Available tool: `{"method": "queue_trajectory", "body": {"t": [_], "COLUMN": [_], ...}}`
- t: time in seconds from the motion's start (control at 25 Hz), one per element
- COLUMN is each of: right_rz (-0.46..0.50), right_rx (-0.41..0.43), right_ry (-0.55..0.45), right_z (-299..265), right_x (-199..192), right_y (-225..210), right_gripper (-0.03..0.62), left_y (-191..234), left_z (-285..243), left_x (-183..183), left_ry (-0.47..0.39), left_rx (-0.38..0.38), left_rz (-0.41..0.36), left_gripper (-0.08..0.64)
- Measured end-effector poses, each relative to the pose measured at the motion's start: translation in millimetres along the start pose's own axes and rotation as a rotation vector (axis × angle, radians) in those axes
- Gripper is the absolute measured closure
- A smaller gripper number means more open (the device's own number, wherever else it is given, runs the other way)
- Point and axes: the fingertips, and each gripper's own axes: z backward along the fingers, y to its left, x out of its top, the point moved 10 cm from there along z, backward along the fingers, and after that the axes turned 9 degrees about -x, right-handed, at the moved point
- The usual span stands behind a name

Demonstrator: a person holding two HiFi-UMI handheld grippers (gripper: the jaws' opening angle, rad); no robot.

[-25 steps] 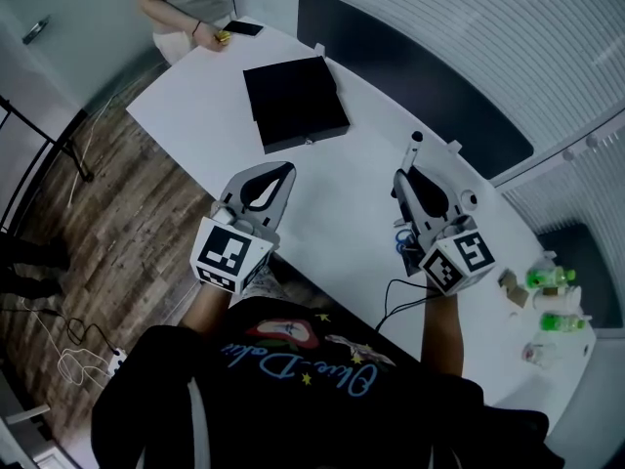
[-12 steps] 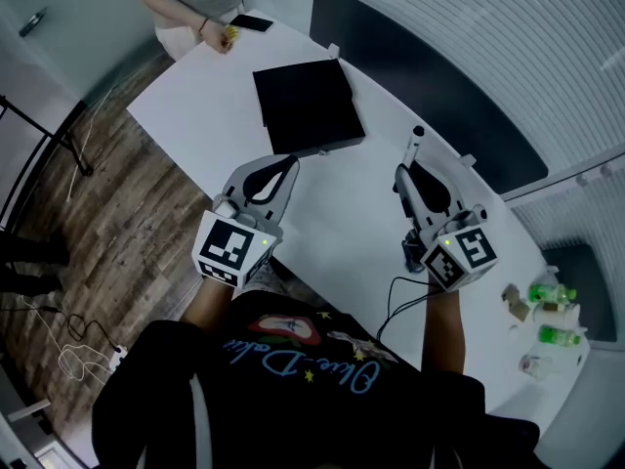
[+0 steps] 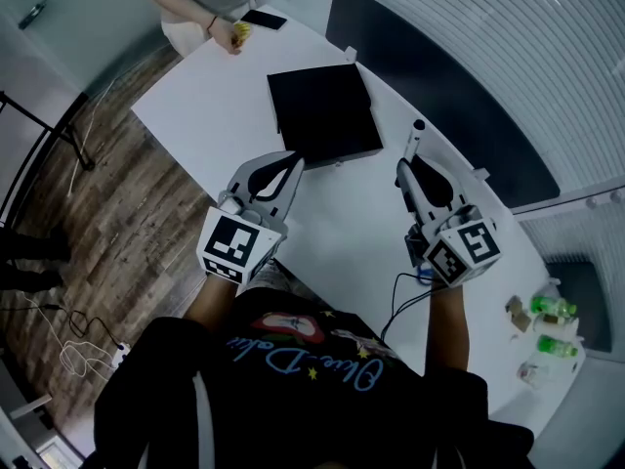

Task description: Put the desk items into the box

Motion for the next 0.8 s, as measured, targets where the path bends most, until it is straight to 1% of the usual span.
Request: {"method": "queue_trajectory", "body": {"t": [0.16,0.28,0.32,0.4,0.48,0.64,0.8], "right_rz": [0.001,-0.020,-0.013,0.015,0.006,0.012,0.006], "right_rx": [0.002,0.016,0.014,0.003,0.002,-0.031,-0.054], "right_ry": [0.008,-0.011,-0.008,0.013,0.014,0.033,0.035], "right_z": [-19.7,-35.9,-40.5,-48.4,-56.6,-69.7,-81.1], "right_x": [1.8,5.6,5.9,4.4,4.4,3.4,3.9], "right_y": [5.2,13.3,14.4,14.1,16.7,21.7,28.9], "right_gripper": [0.521,0.520,0.521,0.520,0.520,0.520,0.520], "left_y": [19.1,34.9,39.7,48.5,57.5,77.1,93.8], "left_z": [1.2,2.9,3.0,2.7,2.2,1.9,0.2], "left_x": [0.2,-0.7,-1.2,-2.3,-3.9,-4.4,-3.3], "left_ry": [0.002,0.002,0.001,0.001,0.005,0.014,0.003], "left_rx": [-0.002,-0.003,-0.005,-0.010,-0.019,-0.044,-0.074], "left_rz": [0.003,0.007,0.009,0.012,0.013,0.013,0.014], "left_gripper": [0.552,0.552,0.552,0.552,0.552,0.552,0.552]}}
